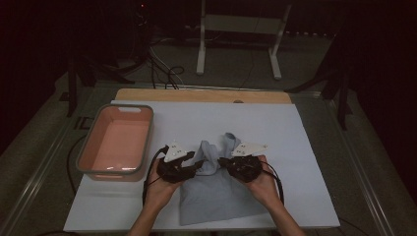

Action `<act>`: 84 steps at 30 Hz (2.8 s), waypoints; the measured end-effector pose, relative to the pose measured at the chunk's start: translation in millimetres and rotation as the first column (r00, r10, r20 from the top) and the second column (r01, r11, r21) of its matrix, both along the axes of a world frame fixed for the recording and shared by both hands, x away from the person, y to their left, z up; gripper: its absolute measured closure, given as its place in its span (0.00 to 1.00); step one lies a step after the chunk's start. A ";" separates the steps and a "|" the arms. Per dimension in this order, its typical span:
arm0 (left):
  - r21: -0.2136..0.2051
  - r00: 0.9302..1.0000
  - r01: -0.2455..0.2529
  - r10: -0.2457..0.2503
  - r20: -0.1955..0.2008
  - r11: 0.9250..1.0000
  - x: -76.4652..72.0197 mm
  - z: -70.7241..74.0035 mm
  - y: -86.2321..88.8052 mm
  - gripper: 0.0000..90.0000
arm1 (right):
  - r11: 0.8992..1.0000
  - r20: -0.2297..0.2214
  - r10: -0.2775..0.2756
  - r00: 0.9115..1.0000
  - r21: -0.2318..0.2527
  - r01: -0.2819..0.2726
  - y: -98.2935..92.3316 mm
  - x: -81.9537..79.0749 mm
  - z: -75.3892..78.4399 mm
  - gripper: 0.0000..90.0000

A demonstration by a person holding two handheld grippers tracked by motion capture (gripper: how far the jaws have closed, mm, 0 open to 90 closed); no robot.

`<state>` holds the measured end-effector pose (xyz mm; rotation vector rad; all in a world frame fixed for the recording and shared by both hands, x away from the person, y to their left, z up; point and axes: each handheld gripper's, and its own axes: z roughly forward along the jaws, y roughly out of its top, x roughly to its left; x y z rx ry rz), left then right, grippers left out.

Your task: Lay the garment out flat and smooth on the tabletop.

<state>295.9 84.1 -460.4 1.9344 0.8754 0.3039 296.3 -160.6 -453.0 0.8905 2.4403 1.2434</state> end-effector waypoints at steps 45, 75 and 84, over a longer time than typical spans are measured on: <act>-0.096 0.990 0.133 -0.136 -0.026 0.986 27.5 32.0 -19.2 0.91 | 0.994 0.032 0.092 0.995 -0.068 -0.090 -4.6 -13.5 -3.4 0.97; 0.091 0.977 0.004 0.015 -0.214 0.996 69.3 -32.6 -17.1 0.61 | 0.993 0.045 0.106 0.993 -0.063 -0.103 -7.8 -16.8 1.3 0.97; 0.102 0.978 0.013 0.008 -0.207 0.995 68.9 -30.9 -14.4 0.98 | 0.993 0.047 0.107 0.993 -0.056 -0.105 -8.8 -16.7 2.0 0.97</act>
